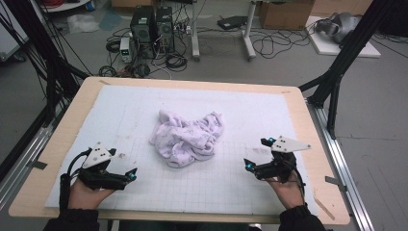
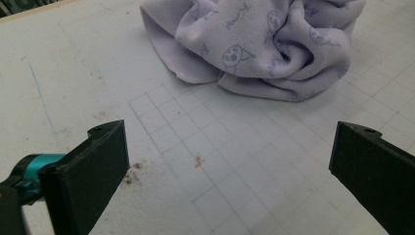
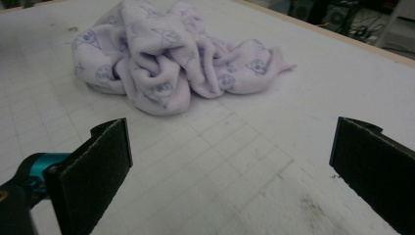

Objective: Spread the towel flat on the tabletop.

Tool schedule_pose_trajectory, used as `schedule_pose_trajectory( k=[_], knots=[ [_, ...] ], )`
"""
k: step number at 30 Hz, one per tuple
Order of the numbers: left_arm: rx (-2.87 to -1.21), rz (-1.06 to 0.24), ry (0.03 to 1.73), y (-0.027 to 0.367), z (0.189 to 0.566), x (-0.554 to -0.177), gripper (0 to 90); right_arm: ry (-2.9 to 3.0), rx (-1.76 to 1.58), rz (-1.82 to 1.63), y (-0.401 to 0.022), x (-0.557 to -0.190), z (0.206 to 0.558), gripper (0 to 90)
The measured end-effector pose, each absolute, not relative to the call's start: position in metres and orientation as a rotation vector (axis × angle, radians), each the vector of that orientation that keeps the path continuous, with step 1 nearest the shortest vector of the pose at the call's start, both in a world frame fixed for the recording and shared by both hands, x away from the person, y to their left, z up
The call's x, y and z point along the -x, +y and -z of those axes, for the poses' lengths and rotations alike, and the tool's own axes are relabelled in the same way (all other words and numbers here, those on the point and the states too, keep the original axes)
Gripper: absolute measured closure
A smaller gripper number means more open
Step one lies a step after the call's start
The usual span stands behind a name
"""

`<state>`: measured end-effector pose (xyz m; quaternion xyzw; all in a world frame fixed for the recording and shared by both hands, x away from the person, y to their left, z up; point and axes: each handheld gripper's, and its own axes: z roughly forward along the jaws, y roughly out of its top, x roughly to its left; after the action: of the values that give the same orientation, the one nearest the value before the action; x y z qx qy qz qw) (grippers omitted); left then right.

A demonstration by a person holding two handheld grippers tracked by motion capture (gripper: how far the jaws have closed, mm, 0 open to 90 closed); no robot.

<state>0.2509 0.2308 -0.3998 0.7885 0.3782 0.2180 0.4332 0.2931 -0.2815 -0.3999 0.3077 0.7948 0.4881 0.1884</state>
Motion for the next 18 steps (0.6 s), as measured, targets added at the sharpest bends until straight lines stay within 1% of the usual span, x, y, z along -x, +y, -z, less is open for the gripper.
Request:
schedule_pose_trajectory(
  k=[5,6,7,8,14,15,17,18],
  knots=[
    [-1.965,-0.542,0.930,0.227,0.395,-0.259,1.9,2.300,-0.831,-1.382,-0.262,-0.310,0.394,2.1],
    [-1.963,-0.542,0.925,0.226,0.394,-0.262,2.0,2.325,-0.809,-1.406,-0.251,-0.320,0.390,4.8],
    [-1.957,-0.544,0.924,0.224,0.393,-0.264,2.0,2.325,-0.809,-1.406,-0.251,-0.320,0.390,4.8],
    [-1.959,-0.541,0.912,0.219,0.391,-0.268,2.0,2.332,-0.790,-1.409,-0.240,-0.328,0.385,4.8],
    [-1.972,-0.533,0.882,0.202,0.386,-0.286,2.6,2.368,-0.746,-1.419,-0.211,-0.352,0.372,5.5],
    [-1.972,-0.529,0.874,0.198,0.386,-0.289,2.6,2.368,-0.746,-1.419,-0.211,-0.352,0.372,5.5],
    [-1.975,-0.526,0.859,0.189,0.385,-0.297,6.5,2.392,-0.733,-1.427,-0.199,-0.361,0.373,9.4],
    [-1.983,-0.522,0.852,0.184,0.386,-0.302,7.8,2.411,-0.725,-1.418,-0.195,-0.363,0.376,14.0]
  ],
)
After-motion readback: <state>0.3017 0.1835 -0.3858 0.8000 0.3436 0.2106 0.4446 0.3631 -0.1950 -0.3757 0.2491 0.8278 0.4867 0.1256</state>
